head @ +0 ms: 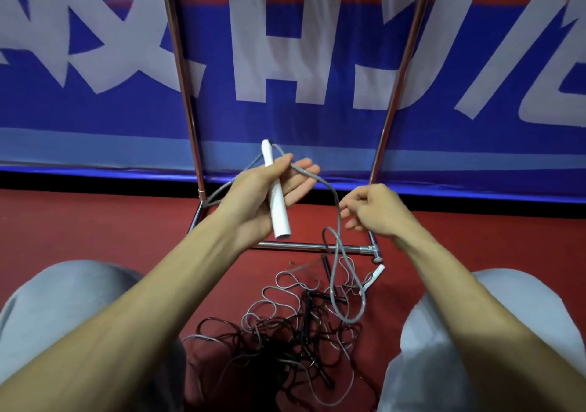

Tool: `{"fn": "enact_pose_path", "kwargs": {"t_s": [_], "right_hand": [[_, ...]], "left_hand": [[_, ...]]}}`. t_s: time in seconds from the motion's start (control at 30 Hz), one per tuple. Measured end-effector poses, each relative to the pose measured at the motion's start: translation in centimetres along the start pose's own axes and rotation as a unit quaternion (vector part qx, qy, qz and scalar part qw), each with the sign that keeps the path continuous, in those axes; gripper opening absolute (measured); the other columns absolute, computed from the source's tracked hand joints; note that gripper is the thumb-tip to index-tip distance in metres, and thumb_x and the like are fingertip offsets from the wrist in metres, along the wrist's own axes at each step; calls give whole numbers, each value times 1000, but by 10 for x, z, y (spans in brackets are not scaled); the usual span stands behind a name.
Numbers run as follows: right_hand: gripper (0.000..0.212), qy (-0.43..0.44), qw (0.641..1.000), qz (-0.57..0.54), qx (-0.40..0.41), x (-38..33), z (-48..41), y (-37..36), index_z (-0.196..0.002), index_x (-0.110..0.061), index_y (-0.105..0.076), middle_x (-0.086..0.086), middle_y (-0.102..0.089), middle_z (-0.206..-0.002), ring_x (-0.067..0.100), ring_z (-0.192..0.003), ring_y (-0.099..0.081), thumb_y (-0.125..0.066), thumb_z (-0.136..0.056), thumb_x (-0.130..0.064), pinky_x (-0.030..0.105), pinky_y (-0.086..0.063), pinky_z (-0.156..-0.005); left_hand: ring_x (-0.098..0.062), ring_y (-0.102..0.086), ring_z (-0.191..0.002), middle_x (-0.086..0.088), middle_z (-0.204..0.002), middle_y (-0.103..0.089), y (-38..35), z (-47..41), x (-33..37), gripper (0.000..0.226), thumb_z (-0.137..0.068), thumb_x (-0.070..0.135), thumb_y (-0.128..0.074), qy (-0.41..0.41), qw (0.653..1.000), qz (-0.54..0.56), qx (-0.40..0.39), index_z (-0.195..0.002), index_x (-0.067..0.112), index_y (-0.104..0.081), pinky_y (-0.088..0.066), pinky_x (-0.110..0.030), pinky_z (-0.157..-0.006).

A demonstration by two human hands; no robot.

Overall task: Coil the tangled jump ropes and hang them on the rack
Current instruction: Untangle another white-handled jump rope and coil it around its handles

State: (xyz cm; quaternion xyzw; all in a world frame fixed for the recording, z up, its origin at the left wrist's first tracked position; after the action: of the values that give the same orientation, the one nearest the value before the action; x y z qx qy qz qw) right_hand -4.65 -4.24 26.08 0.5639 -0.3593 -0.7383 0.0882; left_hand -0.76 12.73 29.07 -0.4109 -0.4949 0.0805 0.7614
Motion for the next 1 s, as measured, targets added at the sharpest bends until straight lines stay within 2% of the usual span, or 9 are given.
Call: {"fn": "enact_pose_path", "kwargs": {"t_s": [0.1, 0.2, 0.37, 0.47, 0.57, 0.67, 0.73, 0.87, 1.0], "right_hand": [[26, 0, 982, -133, -137, -15, 14, -33, -99, -6, -63, 7, -68, -84, 5, -60, -64, -40, -95, 5, 15, -53, -58], [25, 33, 962, -196, -186, -29, 21, -47, -107, -6, -64, 12, -71, -97, 16, -81, -68, -43, -95, 1, 20, -55, -72], [18, 138, 975, -32, -172, -36, 26, -54, -93, -11, -71, 8, -70, -94, 9, -86, -60, -57, -95, -22, 24, -48, -83], [23, 132, 971, -15, -199, -34, 29, -54, -89, -5, -71, 10, -71, -91, 10, -82, -64, -54, -97, -19, 17, -50, -75], [23, 81, 957, -148, -236, -31, 34, -52, -85, 2, -62, 19, -67, -78, 21, -67, -69, -47, -99, -8, 25, -58, -63], [25, 92, 952, -201, -212, -39, 35, -35, -81, -1, -59, 18, -66, -72, 21, -58, -68, -42, -100, -8, 27, -58, -57], [26, 117, 953, -213, -181, -45, 35, -21, -81, -1, -58, 17, -65, -70, 18, -51, -65, -42, -100, -8, 25, -55, -51], [28, 155, 952, -251, -89, -51, 30, 7, -77, -3, -57, 14, -62, -65, 12, -40, -56, -41, -100, -7, 22, -48, -42], [28, 121, 952, -280, 30, -33, 18, 38, -76, -6, -60, 5, -62, -58, 12, -39, -57, -47, -100, -13, 21, -48, -42]], "left_hand": [[-22, -73, -76, -13, -82, -74, 3, -2, 5, 19, -99, 8, -47, 5, 995, 102, 2, -90, -4, -58, -59, -29, -74], [-24, -73, -75, -15, -83, -73, 7, -3, 13, 22, -100, 8, -46, -7, 984, 179, 0, -92, -7, -60, -59, -31, -75], [-25, -72, -79, -16, -83, -73, 13, -3, 26, 25, -101, 10, -45, -29, 972, 232, -8, -93, -7, -62, -57, -33, -80], [-23, -68, -99, -14, -88, -73, 20, -8, 30, 26, -102, 13, -43, -57, 974, 220, 1, -99, -6, -61, -55, -32, -87], [-19, -65, -110, -9, -109, -69, 29, -19, 28, 26, -104, 21, -40, -94, 987, 126, 26, -118, 3, -52, -56, -29, -89], [-16, -67, -102, -8, -116, -65, 32, -24, 16, 16, -104, 19, -40, -114, 991, -34, 66, -108, 11, -53, -54, -29, -88], [-17, -67, -96, -8, -112, -66, 29, -23, 1, 13, -103, 15, -42, -94, 985, -126, 67, -109, 12, -52, -51, -31, -88], [-15, -70, -76, -12, -92, -71, 15, -18, -32, 17, -100, 13, -46, -16, 971, -239, -15, -107, 5, -59, -50, -28, -83], [-14, -61, -64, -3, -67, -61, 4, -13, -38, 16, -100, 12, -48, -51, 922, -377, -68, -93, 6, -61, -53, -24, -73]]}}
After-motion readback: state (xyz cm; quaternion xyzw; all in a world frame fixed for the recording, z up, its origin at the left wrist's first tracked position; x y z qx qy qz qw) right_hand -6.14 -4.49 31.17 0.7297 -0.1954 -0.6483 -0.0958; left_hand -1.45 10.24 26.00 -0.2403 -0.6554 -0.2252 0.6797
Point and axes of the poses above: each hand's wrist, its own z-axis away from the middle knuckle, its own y-axis out of the back of the hand, x = y × z, the point moved 8 cm from there along -z, towards the middle knuckle
